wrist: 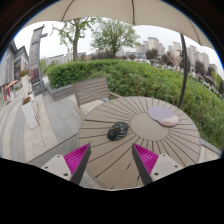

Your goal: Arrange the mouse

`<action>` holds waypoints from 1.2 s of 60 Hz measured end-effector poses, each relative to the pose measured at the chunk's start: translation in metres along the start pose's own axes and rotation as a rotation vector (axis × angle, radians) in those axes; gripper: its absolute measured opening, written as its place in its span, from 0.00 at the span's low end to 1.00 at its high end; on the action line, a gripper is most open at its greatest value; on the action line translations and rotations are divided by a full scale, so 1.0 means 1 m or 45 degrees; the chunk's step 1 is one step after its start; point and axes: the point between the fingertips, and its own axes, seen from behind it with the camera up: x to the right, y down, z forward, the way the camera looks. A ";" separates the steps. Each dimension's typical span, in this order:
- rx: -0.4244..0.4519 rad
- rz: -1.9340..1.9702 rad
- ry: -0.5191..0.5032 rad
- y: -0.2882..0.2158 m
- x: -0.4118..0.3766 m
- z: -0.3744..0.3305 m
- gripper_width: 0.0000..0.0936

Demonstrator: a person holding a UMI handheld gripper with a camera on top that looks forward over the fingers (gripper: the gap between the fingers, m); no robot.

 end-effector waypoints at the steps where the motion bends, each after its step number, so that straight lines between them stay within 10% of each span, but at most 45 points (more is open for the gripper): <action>1: 0.008 0.006 -0.005 0.002 -0.002 0.008 0.91; 72: -0.051 0.027 0.059 -0.018 0.007 0.291 0.90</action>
